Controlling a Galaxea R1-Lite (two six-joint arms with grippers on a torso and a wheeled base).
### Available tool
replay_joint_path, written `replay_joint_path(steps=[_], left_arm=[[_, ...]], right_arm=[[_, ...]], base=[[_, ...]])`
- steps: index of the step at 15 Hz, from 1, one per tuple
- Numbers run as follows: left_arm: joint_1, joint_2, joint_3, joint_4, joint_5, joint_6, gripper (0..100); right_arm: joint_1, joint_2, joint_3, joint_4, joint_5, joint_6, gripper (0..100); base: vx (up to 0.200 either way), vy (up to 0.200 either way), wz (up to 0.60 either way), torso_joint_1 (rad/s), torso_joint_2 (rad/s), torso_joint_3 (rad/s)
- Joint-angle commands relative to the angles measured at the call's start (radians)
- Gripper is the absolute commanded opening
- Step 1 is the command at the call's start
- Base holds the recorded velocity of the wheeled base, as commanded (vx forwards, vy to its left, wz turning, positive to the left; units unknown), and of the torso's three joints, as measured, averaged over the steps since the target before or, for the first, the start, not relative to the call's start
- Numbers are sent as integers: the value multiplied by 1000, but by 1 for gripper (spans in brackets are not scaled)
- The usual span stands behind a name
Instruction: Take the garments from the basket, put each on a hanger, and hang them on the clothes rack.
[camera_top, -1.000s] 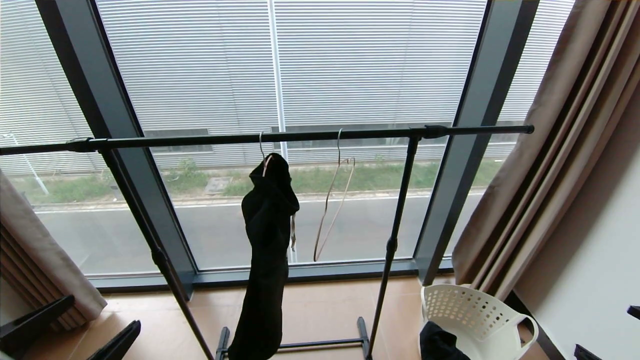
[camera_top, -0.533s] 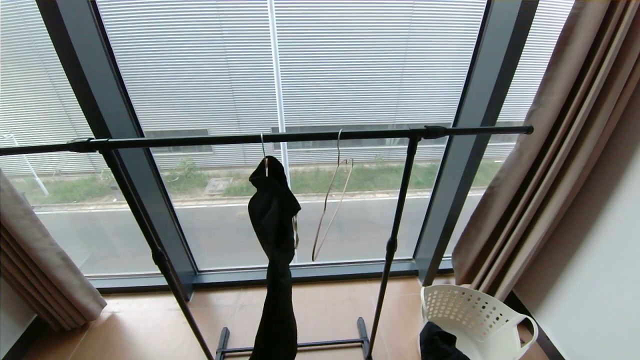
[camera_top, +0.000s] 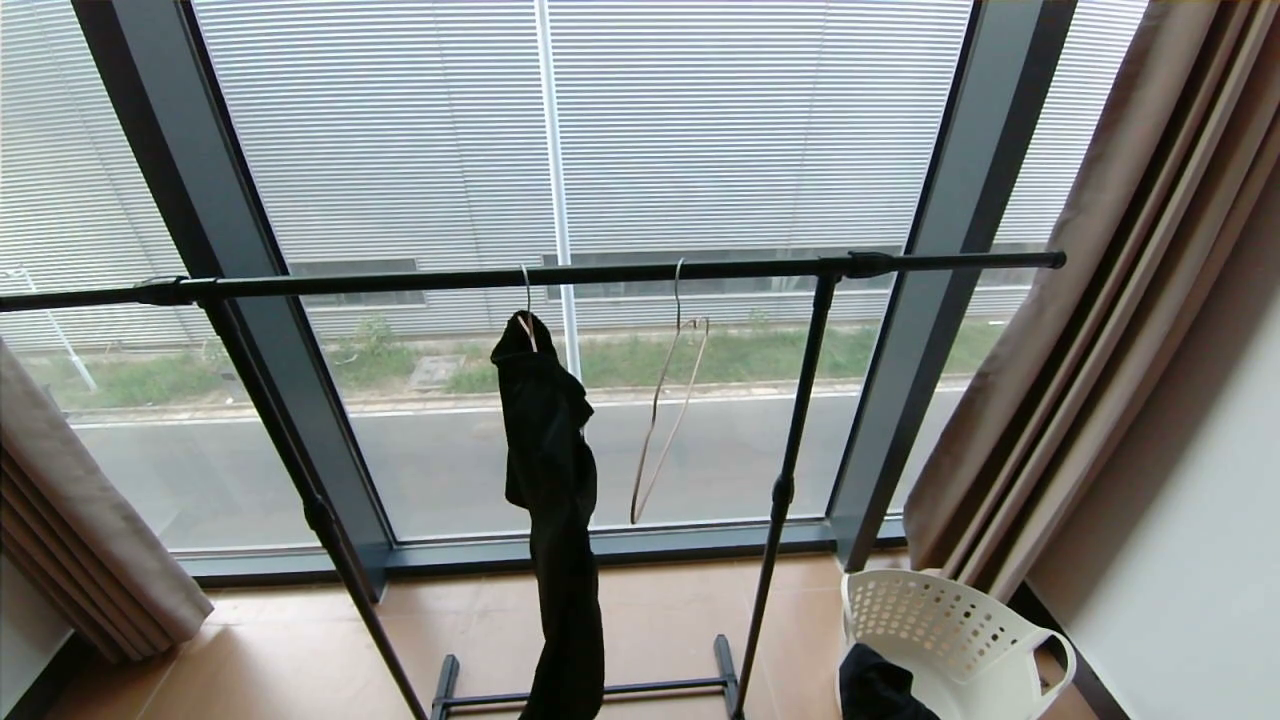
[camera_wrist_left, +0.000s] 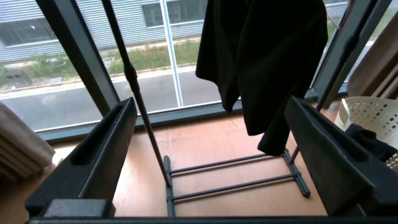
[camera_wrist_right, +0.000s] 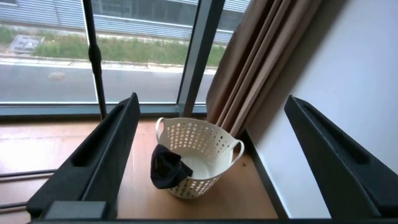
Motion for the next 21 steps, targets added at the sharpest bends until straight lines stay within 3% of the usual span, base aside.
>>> replay_joint_path(steps=[1, 4, 8, 9, 13, 19, 21], left_arm=[[5, -17, 0, 0, 1, 0, 100], [96, -1, 0, 1, -2, 20, 100], [111, -116, -5, 20, -77, 14, 100], [111, -116, -2, 23, -86, -14, 100], [111, -116, -2, 23, -108, -21, 100], [111, -116, -3, 21, -128, -23, 100], [111, -116, -2, 21, -128, -23, 100]], right_arm=[[2, -29, 0, 0, 7, -1, 100], [0, -28, -1, 3, 50, -1, 100], [6, -68, -9, 23, 123, 18, 100], [6, -68, -9, 23, 158, 72, 100], [6, -68, 11, 9, 162, 150, 100], [6, -68, 11, 9, 161, 142, 100], [6, -68, 11, 11, 162, 141, 100]], base=[[0, 0, 0, 0, 0, 0], [0, 0, 0, 0, 0, 0], [0, 0, 0, 0, 0, 0], [0, 0, 0, 0, 0, 0], [0, 0, 0, 0, 0, 0], [0, -200, 0, 2, 3, 3], [0, 0, -300, -31, 57, 43]])
